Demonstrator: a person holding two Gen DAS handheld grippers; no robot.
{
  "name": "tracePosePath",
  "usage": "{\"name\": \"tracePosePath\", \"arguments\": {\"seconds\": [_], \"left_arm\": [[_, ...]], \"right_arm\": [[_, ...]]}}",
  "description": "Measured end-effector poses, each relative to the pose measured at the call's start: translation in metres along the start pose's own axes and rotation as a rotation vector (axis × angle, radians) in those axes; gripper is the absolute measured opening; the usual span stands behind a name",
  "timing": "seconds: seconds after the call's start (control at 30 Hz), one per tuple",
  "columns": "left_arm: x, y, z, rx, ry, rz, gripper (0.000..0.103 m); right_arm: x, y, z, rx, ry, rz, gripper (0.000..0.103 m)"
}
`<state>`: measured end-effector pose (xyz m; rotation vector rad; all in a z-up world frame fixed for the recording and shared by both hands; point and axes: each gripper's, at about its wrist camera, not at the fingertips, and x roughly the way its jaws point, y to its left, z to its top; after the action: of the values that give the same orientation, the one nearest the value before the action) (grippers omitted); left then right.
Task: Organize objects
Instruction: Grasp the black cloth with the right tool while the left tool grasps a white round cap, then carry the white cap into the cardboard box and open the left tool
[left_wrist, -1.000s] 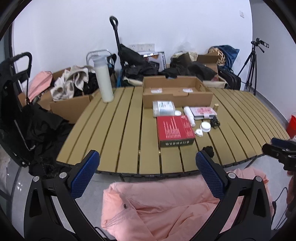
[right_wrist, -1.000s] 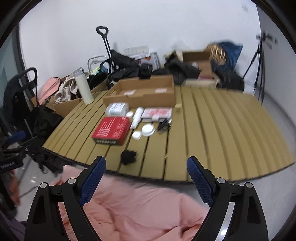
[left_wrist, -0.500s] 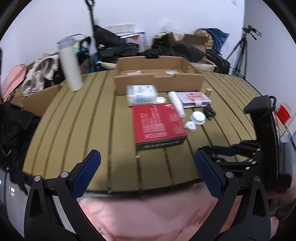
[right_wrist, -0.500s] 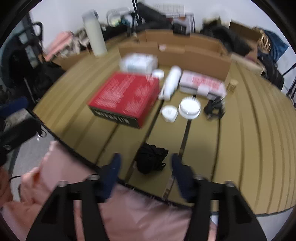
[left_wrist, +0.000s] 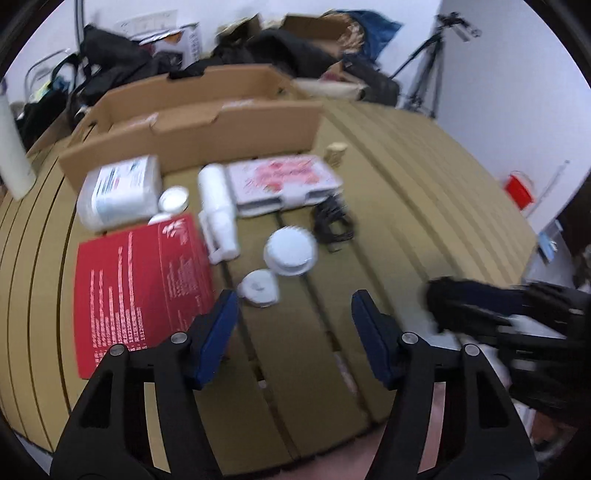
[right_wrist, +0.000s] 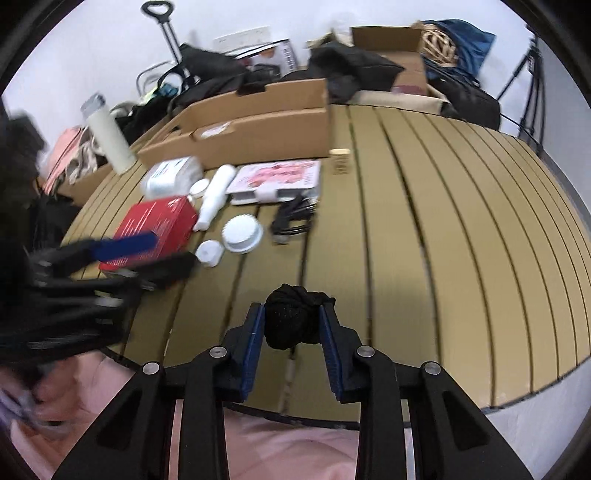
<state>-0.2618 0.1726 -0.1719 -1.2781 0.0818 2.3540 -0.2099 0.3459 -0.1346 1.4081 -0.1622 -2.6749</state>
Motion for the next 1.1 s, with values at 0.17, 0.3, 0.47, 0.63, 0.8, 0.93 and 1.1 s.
{"name": "tracePosePath", "arguments": {"seconds": [0.17,0.3,0.47,0.63,0.8,0.93,1.1], "left_arm": [[0.004,0.019,0.001,-0.086,-0.034,-0.029,0.068],[0.021,0.011,-0.001,-0.043,0.001,0.035,0.042],[0.032,0.0,-0.006,0.029,-0.023,0.187,0.026],[0.034,-0.009,-0.009,0.058,-0.048,0.214,0.024],[0.024,-0.017,-0.013,0.076,-0.063,0.171,0.02],[-0.034,-0.009,-0.019,-0.001,-0.137,0.087,0.02],[-0.105,0.011,-0.024,-0.074,-0.224,0.039,0.02]], "right_arm": [[-0.007,0.008,-0.003,-0.024,-0.022,0.029,0.033],[0.001,0.013,-0.001,-0.035,-0.036,0.048,0.033],[0.004,0.01,-0.002,-0.031,-0.049,0.065,0.033],[0.001,0.007,-0.007,-0.022,-0.048,0.064,0.033],[-0.008,0.007,-0.013,-0.015,-0.053,0.06,0.033],[-0.027,0.012,-0.016,-0.029,-0.084,0.052,0.033],[-0.05,0.016,-0.017,-0.042,-0.121,0.063,0.033]]}}
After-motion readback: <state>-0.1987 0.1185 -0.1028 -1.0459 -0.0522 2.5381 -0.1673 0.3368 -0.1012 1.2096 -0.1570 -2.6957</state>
